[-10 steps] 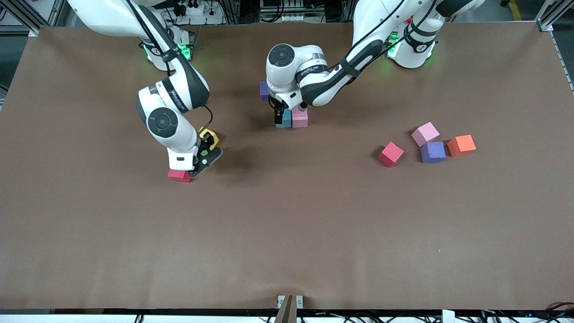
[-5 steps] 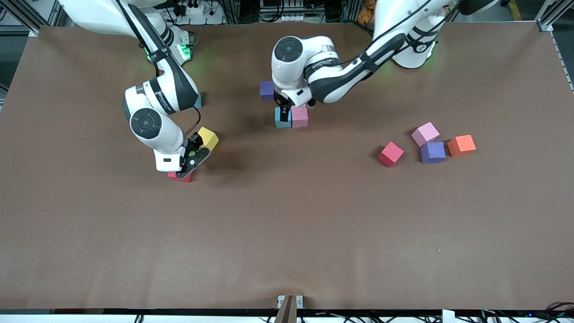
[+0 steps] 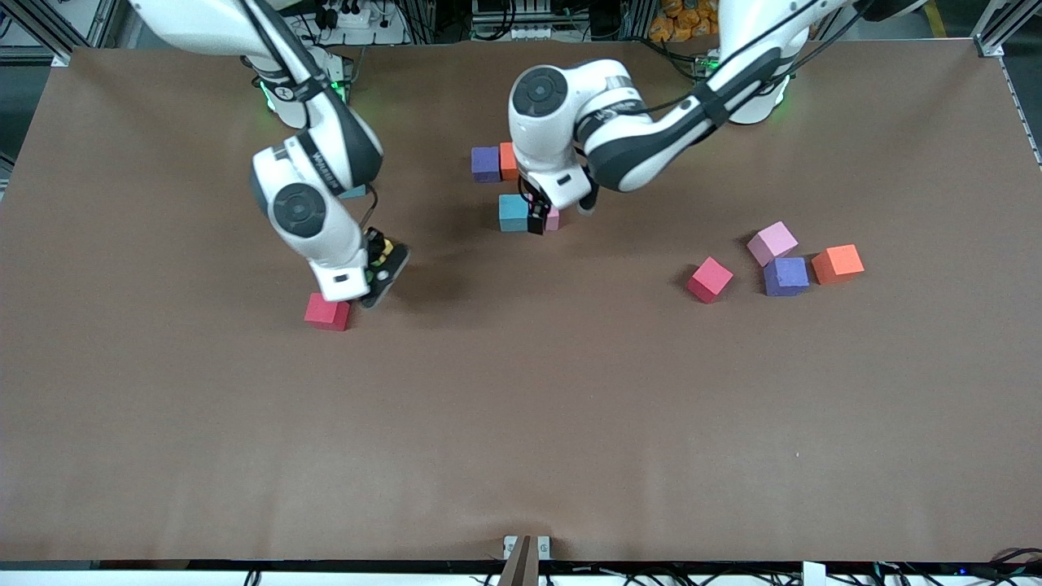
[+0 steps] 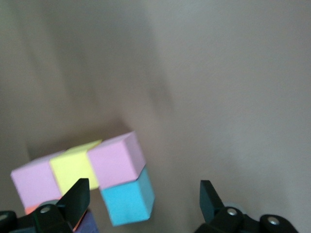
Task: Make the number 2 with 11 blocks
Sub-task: 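Stack green under cyan with the right gripper while the left gripper withdraws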
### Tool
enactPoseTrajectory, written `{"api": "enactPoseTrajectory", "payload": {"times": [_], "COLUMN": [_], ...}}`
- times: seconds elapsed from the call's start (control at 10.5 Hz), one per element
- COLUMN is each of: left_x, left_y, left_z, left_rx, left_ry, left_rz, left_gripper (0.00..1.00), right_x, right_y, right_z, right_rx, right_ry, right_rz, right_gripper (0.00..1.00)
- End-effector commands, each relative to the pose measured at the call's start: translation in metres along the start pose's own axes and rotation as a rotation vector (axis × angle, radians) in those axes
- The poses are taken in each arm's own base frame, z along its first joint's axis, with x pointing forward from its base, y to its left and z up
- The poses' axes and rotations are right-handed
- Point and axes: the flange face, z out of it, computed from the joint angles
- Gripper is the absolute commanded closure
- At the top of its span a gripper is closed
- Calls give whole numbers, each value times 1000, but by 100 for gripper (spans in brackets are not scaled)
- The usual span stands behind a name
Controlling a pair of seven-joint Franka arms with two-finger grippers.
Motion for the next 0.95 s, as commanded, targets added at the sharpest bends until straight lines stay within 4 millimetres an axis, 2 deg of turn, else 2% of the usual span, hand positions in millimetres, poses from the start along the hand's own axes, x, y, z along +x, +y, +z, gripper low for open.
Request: {"api": "enactPoseTrajectory", "payload": {"times": [0.0, 0.1, 0.29, 0.38, 0.48, 0.57, 0.86], "left_x": [55, 75, 123, 130, 152, 176, 225], "left_y": [26, 35, 52, 50, 58, 63, 67], "left_z": [-15, -19, -18, -9, -11, -15, -35], "left_rx": [-26, -33, -22, -5, -6, -9, 1], "left_ry": [29, 33, 36, 40, 39, 39, 60], "left_rz": [115, 162, 246, 305, 322, 366, 513], "left_gripper": [0, 0, 0, 0, 0, 0, 0], "right_x": [38, 51, 73, 81, 90, 97, 107], "right_y": [-60, -81, -120, -134, -148, -160, -179], "right_z": [-9, -8, 14, 24, 28, 39, 74], "right_rx": [-28, -34, -33, -33, -45, -47, -36], "right_ry": [0, 0, 4, -1, 13, 23, 34], "right_rz": [-158, -202, -279, -312, -345, -379, -476], "right_gripper": [100, 100, 100, 100, 100, 100, 100]}}
